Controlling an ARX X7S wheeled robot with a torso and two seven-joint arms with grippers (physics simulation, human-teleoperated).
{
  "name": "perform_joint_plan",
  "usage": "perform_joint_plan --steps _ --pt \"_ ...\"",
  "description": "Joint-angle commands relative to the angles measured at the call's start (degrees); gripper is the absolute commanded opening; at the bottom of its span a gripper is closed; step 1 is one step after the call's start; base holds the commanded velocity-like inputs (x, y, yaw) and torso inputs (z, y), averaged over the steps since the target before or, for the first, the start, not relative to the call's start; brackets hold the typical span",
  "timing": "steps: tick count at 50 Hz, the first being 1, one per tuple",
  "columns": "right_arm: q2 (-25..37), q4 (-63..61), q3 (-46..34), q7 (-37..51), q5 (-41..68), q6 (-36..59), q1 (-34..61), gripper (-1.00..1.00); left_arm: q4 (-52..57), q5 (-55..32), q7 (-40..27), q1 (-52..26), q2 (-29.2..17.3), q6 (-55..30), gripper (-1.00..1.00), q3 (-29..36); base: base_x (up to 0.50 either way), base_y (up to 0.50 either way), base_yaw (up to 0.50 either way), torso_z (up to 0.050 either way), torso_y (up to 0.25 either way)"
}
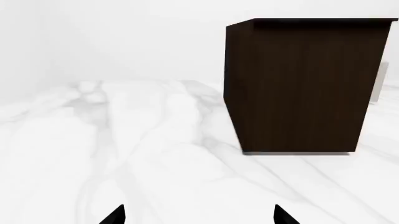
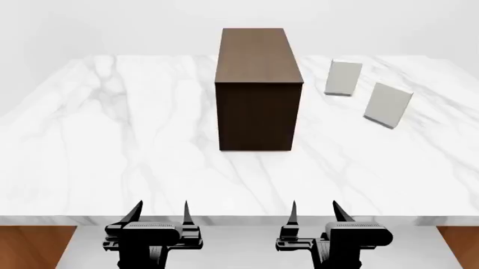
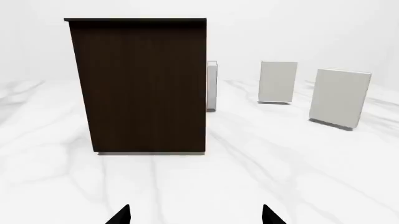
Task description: Pick up the book on the right and place it under the cabinet shelf.
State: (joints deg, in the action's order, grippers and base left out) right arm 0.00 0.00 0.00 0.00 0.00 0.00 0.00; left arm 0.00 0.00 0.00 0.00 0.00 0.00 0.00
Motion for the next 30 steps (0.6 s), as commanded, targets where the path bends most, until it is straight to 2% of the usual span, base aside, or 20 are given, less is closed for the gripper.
perform_joint_plan --steps 1,7,12,21,30 --pt "0.85 -0.47 -1.29 1.44 0.50 0.26 -0.10 1.00 0.59 -0.25 -1.46 0.32 -0.99 0.51 1.00 1.01 0.00 0.00 0.00 0.000 0.000" --pt "2.06 -2.24 -2.65 1.93 3.35 0.97 -0.43 1.00 3.25 -3.95 -1.13 1.67 -2.44 2.34 1.00 1.49 0.00 0.00 0.00 0.004 0.000" --pt "3.68 -11.17 -3.30 2.12 4.09 5.86 0.01 1.00 11.42 -5.15 -1.62 -0.31 -3.61 -4.99 1.00 2.23 0.00 0.00 0.00 0.050 0.000" --pt "6.09 -27.22 -1.33 4.01 6.93 19.22 6.42 1.00 24.04 -6.27 -4.47 -13.93 -4.58 -19.80 1.00 2.41 0.00 0.00 0.00 0.050 0.000" --pt "6.61 -34.84 0.52 6.03 10.54 28.01 13.15 1.00 28.41 -6.92 -6.53 -22.75 -5.16 -27.09 1.00 2.55 0.00 0.00 0.00 0.050 0.000"
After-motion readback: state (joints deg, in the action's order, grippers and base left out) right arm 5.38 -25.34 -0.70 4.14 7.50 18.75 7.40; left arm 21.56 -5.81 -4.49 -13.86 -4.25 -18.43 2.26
